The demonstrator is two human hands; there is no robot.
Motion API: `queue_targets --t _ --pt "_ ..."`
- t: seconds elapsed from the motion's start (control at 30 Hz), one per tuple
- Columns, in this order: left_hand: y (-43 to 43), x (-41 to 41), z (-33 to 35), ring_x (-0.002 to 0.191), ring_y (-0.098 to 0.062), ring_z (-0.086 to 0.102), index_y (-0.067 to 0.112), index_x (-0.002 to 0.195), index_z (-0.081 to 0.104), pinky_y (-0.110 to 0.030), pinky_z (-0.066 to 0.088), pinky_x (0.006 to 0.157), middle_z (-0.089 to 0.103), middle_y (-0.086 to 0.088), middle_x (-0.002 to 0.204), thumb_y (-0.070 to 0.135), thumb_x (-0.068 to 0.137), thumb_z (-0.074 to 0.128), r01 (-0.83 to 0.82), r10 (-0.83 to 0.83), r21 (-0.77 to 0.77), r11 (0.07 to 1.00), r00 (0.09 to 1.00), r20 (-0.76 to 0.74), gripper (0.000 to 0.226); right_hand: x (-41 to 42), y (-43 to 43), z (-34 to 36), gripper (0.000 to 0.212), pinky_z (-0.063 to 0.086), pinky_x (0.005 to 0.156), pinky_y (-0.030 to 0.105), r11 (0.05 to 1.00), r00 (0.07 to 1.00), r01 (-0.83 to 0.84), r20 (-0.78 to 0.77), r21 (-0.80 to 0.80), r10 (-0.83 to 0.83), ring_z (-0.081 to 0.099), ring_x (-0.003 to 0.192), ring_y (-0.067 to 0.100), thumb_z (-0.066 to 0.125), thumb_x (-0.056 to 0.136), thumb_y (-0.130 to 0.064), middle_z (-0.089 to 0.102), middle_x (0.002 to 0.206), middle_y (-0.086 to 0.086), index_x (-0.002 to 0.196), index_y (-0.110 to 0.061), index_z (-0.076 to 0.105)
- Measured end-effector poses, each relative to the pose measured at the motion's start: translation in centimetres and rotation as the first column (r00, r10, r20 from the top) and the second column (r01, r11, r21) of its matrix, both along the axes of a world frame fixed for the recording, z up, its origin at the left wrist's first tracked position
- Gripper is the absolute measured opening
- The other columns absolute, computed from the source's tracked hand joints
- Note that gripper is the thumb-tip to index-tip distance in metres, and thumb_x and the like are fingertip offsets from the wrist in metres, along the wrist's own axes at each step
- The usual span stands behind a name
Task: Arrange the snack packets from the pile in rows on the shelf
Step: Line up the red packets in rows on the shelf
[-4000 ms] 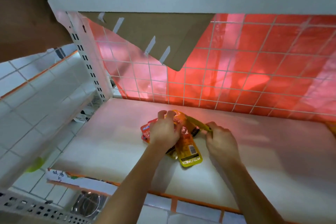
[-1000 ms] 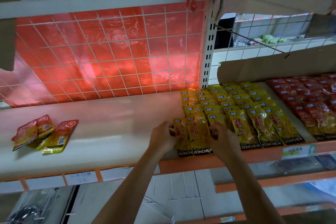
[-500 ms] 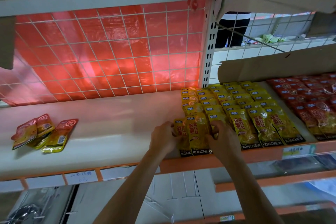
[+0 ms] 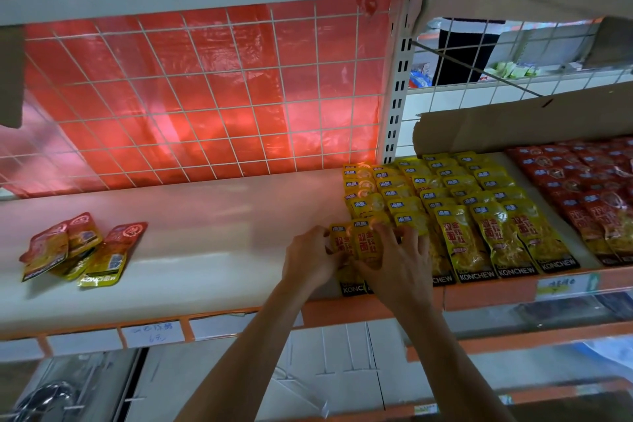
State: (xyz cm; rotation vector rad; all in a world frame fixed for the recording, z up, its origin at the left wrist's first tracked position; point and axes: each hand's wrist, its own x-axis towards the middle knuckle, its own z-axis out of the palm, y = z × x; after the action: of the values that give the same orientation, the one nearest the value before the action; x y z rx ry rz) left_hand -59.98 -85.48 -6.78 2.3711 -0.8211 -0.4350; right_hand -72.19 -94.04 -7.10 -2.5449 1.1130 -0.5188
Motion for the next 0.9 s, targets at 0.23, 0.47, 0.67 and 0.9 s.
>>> queue_targets --t 0.23,0.47,0.67,0.9 --pt "-0.3 0.0 0.2 0.091 -0.015 0.065 0.02 0.097 0.07 -0.026 0.048 0.072 0.071 0.006 0.089 0.028 0.08 0.07 -0.067 0.065 -0.033 0.997 0.995 -0.072 0.019 0.1 0.1 -0.3 0.076 0.041 0.092 0.045 1.0 0.999 0.03 0.013 0.002 -0.03 0.038 0.118 0.035 0.077 0.07 -0.044 0.042 0.126 0.013 0.136 -0.026 0.045" --pt "0.5 2.4 0.5 0.1 -0.026 0.062 0.017 0.126 0.051 -0.034 0.052 0.08 0.066 -0.007 0.104 0.017 0.084 0.064 -0.226 0.202 -0.158 0.961 0.967 -0.154 0.045 0.9 0.0 -1.1 0.064 0.047 0.08 0.051 0.989 0.993 0.067 0.102 -0.132 -0.053 0.051 0.099 0.046 0.082 0.062 -0.04 0.052 0.114 0.023 0.115 -0.012 0.062" --pt "-0.5 3.5 -0.1 0.086 -0.019 0.068 0.019 0.095 0.075 -0.022 0.05 0.071 0.073 -0.006 0.093 0.015 0.078 0.072 -0.1 0.088 -0.226 0.969 0.994 -0.059 0.017 3.1 -0.5 -0.4 0.045 0.048 0.077 0.048 0.978 0.987 0.063 0.158 -0.201 -0.031 0.053 0.1 0.042 0.079 0.068 -0.03 0.058 0.115 0.017 0.105 -0.009 0.066" --pt "-3.1 5.9 -0.8 0.113 -0.017 0.048 0.012 0.114 0.065 -0.013 0.034 0.085 0.051 -0.008 0.127 0.021 0.085 0.069 -0.01 0.023 -0.103 0.995 0.992 0.128 0.03 5.0 -2.4 -0.2 0.04 0.048 0.079 0.047 0.986 0.987 -0.024 0.155 -0.166 0.05 0.054 0.108 0.039 0.075 0.073 -0.024 0.06 0.118 0.013 0.109 -0.008 0.064"
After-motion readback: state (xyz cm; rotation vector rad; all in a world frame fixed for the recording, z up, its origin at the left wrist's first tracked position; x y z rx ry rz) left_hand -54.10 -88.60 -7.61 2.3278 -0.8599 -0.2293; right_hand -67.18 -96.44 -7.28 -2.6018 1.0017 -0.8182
